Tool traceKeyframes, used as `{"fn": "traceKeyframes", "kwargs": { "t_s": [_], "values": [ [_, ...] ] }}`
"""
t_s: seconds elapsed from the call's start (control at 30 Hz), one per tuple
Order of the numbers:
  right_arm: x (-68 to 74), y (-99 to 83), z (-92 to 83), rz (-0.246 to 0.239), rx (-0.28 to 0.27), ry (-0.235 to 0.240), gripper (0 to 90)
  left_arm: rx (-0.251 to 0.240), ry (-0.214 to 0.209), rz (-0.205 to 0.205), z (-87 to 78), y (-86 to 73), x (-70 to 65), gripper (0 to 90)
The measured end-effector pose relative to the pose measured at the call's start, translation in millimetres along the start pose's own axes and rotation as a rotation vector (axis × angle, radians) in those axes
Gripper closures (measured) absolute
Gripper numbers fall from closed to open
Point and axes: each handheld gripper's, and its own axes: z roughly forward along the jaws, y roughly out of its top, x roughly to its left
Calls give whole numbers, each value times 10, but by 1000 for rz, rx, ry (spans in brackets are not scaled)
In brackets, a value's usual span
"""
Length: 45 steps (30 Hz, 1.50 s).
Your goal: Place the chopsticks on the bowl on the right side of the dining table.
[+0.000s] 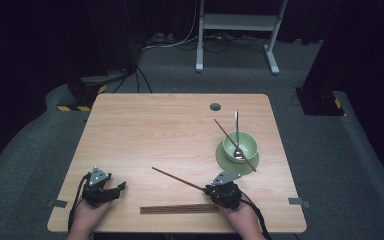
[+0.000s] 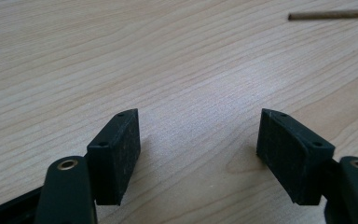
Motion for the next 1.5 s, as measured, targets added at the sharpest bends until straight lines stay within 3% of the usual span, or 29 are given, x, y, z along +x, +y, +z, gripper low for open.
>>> {"fn": "traceKeyframes", "kwargs": {
  "t_s": [0.4, 0.6, 0.7, 1.17, 1.5],
  "values": [
    [78, 26, 36, -32, -1, -15, 834, 0, -1, 0, 0, 0, 1, 303],
    [88, 19, 14, -55, 12, -20, 711, 0, 0, 0, 0, 0, 0, 303],
    [87, 10, 4, -62, 14, -18, 710, 0, -1, 0, 0, 0, 1, 304],
    [105, 25, 20, -76, 16, -49, 834, -4, 2, 2, 0, -1, -6, 304],
    [95, 66, 20, -83, 41, -52, 843, 1, -7, -13, 5, 1, 10, 301]
  ]
}}
